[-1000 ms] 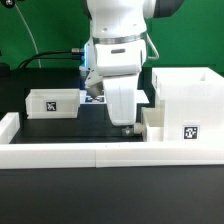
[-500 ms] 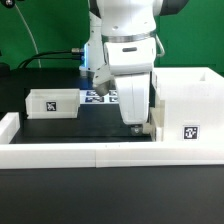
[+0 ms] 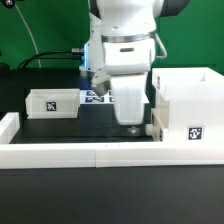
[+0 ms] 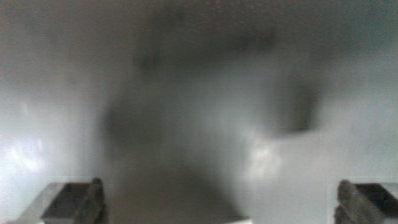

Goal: Assemble drawer

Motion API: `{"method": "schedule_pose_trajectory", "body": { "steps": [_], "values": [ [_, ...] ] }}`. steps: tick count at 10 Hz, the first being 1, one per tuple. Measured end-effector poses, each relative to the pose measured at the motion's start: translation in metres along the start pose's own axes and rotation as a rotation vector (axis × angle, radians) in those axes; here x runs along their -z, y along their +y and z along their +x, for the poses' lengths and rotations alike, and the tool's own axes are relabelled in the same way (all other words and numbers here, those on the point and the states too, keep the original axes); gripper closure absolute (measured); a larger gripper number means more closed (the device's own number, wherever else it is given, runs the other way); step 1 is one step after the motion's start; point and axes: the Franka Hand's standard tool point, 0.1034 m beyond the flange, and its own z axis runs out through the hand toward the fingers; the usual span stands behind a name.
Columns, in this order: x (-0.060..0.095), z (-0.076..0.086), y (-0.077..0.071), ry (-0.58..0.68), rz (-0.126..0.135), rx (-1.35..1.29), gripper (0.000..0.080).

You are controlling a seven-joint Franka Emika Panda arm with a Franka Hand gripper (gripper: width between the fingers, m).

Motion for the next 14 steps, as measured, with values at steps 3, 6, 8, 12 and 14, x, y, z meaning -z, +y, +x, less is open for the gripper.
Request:
{"method": "schedule_pose_trajectory", "body": {
  "steps": [3, 6, 8, 12, 14],
  "values": [
    [0.008, -0.038, -0.011, -0.006, -0.025, -0.063, 0.0151],
    [0.029, -0.064, -0.024, -0.017, -0.07, -0.104, 0.0151],
    [0.042, -0.084, -0.033, -0.021, -0.109, -0.135, 0.0151],
    [0.041, -0.086, -0.036, -0.019, -0.107, -0.176, 0.0151],
    [0.041, -0.085, -0.036, -0.009, -0.107, -0.317, 0.0151]
  ]
}}
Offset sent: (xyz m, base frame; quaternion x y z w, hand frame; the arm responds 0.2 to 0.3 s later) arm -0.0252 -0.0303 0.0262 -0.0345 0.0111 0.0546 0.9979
